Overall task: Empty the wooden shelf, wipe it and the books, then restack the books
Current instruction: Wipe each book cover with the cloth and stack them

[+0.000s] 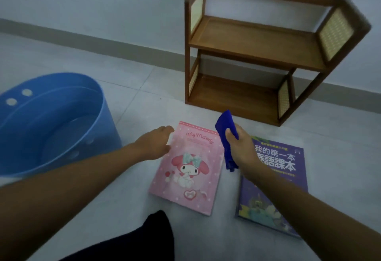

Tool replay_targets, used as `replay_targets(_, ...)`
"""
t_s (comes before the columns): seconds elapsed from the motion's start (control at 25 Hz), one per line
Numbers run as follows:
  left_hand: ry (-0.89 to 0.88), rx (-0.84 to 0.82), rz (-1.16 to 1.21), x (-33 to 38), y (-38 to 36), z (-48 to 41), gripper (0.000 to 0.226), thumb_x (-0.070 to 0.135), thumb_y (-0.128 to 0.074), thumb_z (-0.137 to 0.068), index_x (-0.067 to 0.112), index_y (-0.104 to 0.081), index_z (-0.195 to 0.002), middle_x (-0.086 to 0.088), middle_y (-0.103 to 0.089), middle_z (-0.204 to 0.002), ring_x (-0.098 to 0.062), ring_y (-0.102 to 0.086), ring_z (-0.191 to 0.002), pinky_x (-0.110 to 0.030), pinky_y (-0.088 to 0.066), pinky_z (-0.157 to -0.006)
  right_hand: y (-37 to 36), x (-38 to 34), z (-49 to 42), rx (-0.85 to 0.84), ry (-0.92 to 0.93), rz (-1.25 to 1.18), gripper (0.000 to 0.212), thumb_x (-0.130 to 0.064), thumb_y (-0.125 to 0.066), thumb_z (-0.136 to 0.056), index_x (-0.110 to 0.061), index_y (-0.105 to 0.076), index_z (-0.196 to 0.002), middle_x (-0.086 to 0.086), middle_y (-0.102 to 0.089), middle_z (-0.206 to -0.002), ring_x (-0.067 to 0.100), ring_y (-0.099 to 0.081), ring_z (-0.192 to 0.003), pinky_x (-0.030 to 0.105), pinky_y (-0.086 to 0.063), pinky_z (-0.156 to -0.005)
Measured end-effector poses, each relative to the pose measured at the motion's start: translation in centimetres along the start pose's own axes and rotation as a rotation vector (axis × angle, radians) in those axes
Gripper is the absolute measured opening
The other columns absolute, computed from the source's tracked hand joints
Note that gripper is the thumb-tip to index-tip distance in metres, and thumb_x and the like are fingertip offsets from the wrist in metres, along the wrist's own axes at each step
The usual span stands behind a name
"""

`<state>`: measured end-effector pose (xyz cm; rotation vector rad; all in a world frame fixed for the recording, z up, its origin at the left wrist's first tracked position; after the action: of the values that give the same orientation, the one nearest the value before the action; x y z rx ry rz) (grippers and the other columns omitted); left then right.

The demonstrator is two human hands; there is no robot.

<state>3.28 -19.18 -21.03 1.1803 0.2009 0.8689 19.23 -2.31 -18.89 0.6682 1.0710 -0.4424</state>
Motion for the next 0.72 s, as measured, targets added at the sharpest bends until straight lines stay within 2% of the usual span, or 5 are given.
replay_targets(0.12, -0.009, -0.162, -0.024, -2.7, -4.1, 0.2, 0.083, 0.036, -0.058, -0.092, 0.008, -0.008, -0.151, -0.011, -0.008, -0.160, -0.024, -0.019, -0.145, -0.034, -0.022, -0.117, -3.7, 2.9, -0.1, -0.189, 0.150, 0.334, 0.053, -0.045, -0.036, -0.100, -0.030, -0.022, -0.150, -0.003, -0.045, -0.142, 0.021, -0.048, -0.126, 0.048, -0.045, -0.101)
replay_targets(0.2, -0.022, -0.231, -0.023, -3.8, -6.1, 0.5, 0.095, 0.044, -0.059, -0.089, 0.010, 0.003, -0.152, -0.007, 0.005, -0.161, -0.021, -0.009, -0.148, -0.033, -0.018, -0.119, -6.3, 5.7, -0.4, -0.382, 0.168, 0.772, 0.059, -0.055, -0.022, -0.099, -0.034, -0.009, -0.152, -0.007, -0.018, -0.158, 0.024, -0.013, -0.147, 0.060, -0.008, -0.115)
replay_targets(0.28, -0.037, -0.286, -0.052, -4.5, -7.5, 0.9, 0.104, 0.047, -0.062, -0.086, 0.010, 0.010, -0.151, -0.005, 0.011, -0.160, -0.018, -0.005, -0.148, -0.034, -0.018, -0.119, -7.9, 7.2, -0.9, -0.437, 0.284, 1.118, 0.058, -0.048, -0.015, -0.102, -0.026, -0.003, -0.154, -0.007, 0.003, -0.161, 0.018, 0.010, -0.148, 0.057, 0.009, -0.113)
replay_targets(0.52, -0.106, -0.256, -0.234, -4.9, -8.8, 1.5, 0.113, 0.048, -0.068, -0.081, 0.011, 0.014, -0.150, -0.004, 0.014, -0.160, -0.016, -0.004, -0.148, -0.038, -0.027, -0.114, -9.2, 9.5, -4.3, -0.497, 0.544, 1.387, 0.067, -0.053, 0.003, -0.093, -0.021, 0.011, -0.152, -0.002, 0.017, -0.160, 0.017, 0.022, -0.143, 0.047, 0.012, -0.114)
replay_targets(0.72, -0.084, -0.268, -0.266, -4.7, -9.0, 1.0, 0.115, 0.049, -0.068, -0.080, 0.011, 0.015, -0.150, -0.005, 0.014, -0.160, -0.018, -0.001, -0.148, -0.044, -0.023, -0.114, -12.0, 7.5, -8.4, -0.331, 0.348, 1.248, 0.059, -0.041, -0.015, -0.103, -0.016, 0.005, -0.153, 0.004, 0.012, -0.161, 0.027, 0.012, -0.147, 0.048, 0.002, -0.117)
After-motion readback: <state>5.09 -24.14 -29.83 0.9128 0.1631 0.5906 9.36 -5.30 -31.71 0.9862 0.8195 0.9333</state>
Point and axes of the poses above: each hand's wrist, its own z-axis away from the middle knuckle, its own y-axis out of the back of the hand, x = y × z, the point moved 4 cm from there along -z, towards the middle knuckle
